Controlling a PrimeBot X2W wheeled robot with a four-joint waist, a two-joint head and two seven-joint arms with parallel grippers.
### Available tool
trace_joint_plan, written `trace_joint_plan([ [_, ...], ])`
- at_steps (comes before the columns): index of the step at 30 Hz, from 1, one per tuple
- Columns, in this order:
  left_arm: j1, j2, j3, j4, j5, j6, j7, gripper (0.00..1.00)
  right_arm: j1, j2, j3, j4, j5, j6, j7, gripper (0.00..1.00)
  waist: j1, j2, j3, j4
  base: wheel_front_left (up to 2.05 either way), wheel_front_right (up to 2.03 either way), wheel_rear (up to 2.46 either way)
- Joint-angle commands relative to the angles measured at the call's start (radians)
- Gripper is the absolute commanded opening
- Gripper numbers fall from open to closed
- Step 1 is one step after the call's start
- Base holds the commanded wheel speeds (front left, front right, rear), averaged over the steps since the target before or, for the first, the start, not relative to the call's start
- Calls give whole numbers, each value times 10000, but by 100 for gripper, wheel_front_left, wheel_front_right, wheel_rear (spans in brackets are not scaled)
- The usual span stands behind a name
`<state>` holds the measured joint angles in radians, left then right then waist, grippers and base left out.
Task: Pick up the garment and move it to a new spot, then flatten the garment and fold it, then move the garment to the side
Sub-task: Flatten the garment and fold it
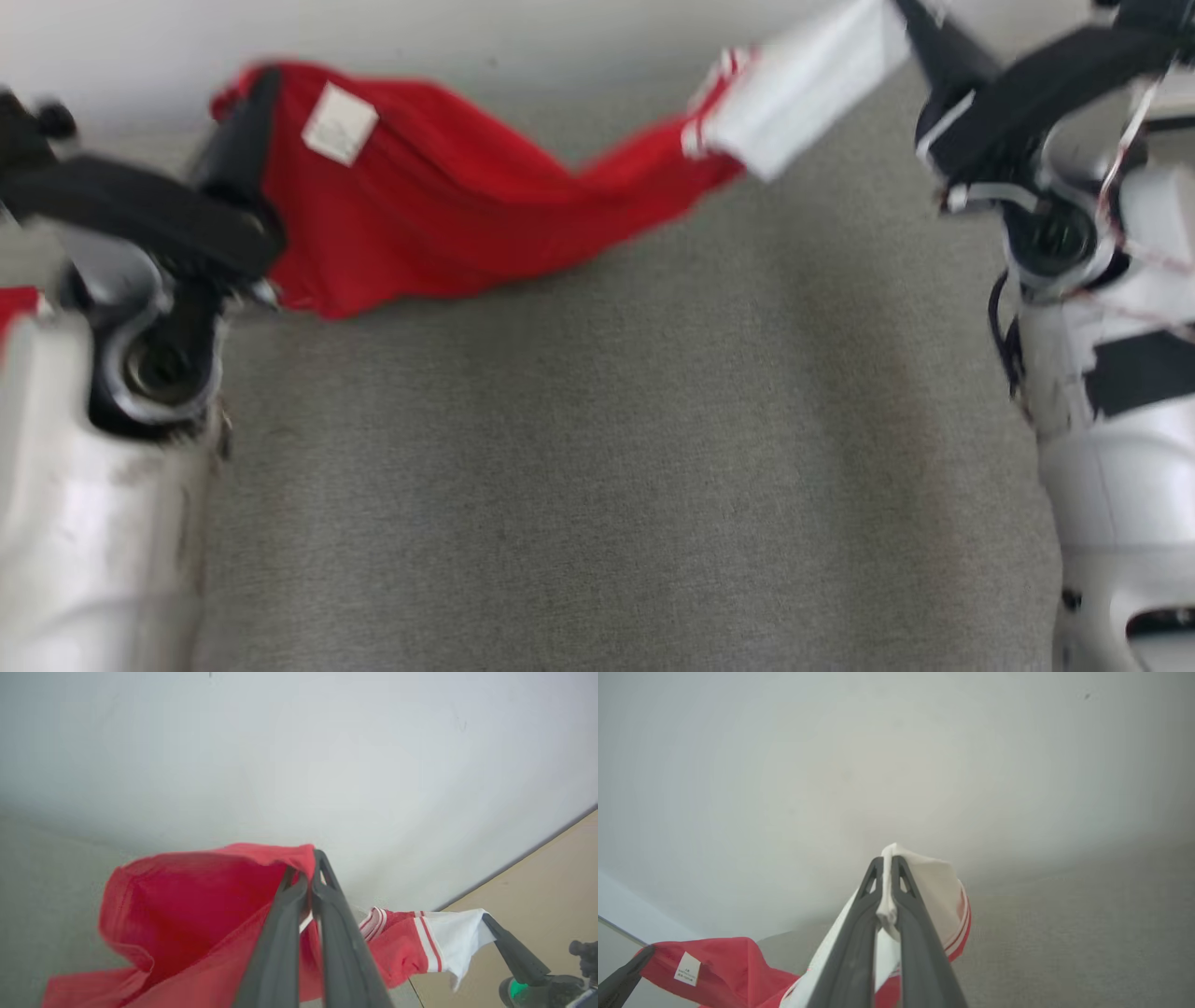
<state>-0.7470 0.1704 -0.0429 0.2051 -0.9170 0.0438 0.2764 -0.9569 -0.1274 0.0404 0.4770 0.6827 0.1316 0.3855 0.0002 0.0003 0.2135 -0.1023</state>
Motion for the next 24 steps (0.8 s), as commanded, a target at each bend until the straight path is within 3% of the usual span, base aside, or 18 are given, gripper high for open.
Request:
trace_joint_plan([
  [1,-734,318,-9,151,360,20,-98,0,-664,122,-229,202,-106,-19,-355,0,-2,-3,1081,-518,0,0,0],
  [7,-3512,1030,67,881,1401,-134,-1255,0,-3625,541,-695,938,-324,-9,-2448,0,-2,-3,2464,-574,0,0,0],
  [15,-6079,1176,447,2005,2023,-750,-3809,0,-6537,520,-1451,2363,-1039,-9,-5703,0,-2,-3,3236,-518,0,0,0],
  [20,-6695,1074,579,2587,2043,-1042,-4742,0,-7269,162,-1770,2971,-1424,-10,-6374,0,-2,-3,3228,-485,0,0,0],
  [24,-7123,879,646,2687,2040,-1319,-5221,0,-7706,28,-2079,2517,-1732,-10,-6528,0,-2,-3,3459,-438,0,0,0],
])
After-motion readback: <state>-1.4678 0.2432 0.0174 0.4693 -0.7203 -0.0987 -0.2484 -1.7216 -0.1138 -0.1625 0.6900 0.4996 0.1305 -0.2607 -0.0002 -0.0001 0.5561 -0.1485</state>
